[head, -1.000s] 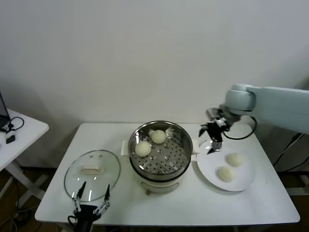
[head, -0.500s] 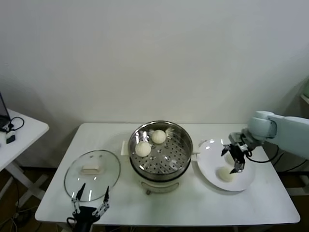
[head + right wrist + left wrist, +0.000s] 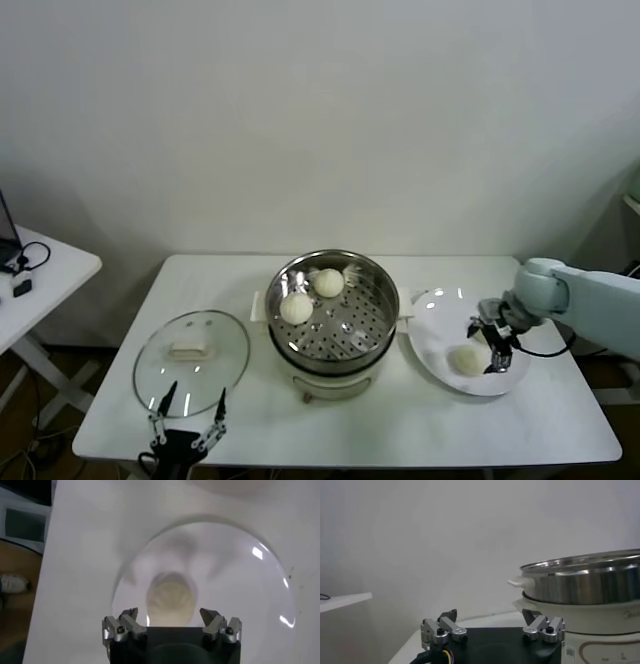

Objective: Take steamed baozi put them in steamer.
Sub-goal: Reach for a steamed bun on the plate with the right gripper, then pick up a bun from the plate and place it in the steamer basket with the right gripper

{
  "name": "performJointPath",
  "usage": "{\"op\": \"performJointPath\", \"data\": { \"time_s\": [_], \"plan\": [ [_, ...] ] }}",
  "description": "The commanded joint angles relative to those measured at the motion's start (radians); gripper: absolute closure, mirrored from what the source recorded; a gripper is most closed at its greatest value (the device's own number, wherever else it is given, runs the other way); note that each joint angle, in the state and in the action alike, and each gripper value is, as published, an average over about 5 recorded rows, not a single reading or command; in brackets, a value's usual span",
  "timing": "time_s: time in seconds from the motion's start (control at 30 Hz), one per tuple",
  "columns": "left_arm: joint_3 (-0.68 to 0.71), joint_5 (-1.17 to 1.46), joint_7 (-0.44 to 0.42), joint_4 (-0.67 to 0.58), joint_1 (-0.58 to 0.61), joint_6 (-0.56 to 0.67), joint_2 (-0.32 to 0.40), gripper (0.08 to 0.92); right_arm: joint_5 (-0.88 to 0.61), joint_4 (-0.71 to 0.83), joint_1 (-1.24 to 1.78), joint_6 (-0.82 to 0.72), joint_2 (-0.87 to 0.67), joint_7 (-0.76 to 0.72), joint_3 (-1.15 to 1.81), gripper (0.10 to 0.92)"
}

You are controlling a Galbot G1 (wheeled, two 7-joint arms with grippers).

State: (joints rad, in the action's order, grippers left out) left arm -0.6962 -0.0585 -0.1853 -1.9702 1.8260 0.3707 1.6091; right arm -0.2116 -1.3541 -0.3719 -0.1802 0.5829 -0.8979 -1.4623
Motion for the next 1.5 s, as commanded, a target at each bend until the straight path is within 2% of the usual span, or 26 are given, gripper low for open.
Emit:
{"op": "performJointPath", "data": {
  "time_s": [0.03, 0.17, 0.43, 0.53, 0.73, 1.1, 1.3, 1.5],
  "plan": [
    [0.000, -0.001, 0.001, 0.001, 0.003, 0.003, 0.049, 0.177, 0.045, 0.056, 0.135, -0.018, 0.024, 0.028, 0.108, 0.203],
    [-0.001, -0.001, 0.001, 0.001, 0.003, 0.002, 0.049, 0.177, 0.044, 0.047, 0.134, -0.024, 0.028, 0.027, 0.110, 0.216],
    [0.000, 0.000, 0.001, -0.004, 0.004, 0.002, 0.049, 0.177, 0.032, 0.026, 0.079, -0.024, 0.018, 0.016, 0.085, 0.359],
    [0.001, -0.001, 0.002, -0.005, 0.007, 0.003, 0.049, 0.177, 0.025, 0.014, 0.048, -0.020, 0.011, 0.007, 0.071, 0.381],
    [0.001, -0.003, 0.004, -0.009, 0.013, 0.005, 0.049, 0.177, 0.001, -0.011, -0.123, 0.034, -0.003, -0.027, -0.035, 0.389],
    [0.002, -0.009, 0.009, -0.015, 0.017, 0.005, 0.049, 0.177, -0.119, -0.096, -0.623, 0.267, 0.039, -0.156, -0.313, 0.389],
    [0.002, -0.009, 0.011, -0.011, 0.015, 0.006, 0.049, 0.177, -0.168, -0.204, -0.817, 0.337, 0.110, -0.185, -0.325, 0.389],
    [0.000, -0.008, 0.012, -0.012, 0.015, 0.008, 0.049, 0.177, -0.177, -0.299, -0.859, 0.371, 0.187, -0.193, -0.211, 0.394]
  ]
}}
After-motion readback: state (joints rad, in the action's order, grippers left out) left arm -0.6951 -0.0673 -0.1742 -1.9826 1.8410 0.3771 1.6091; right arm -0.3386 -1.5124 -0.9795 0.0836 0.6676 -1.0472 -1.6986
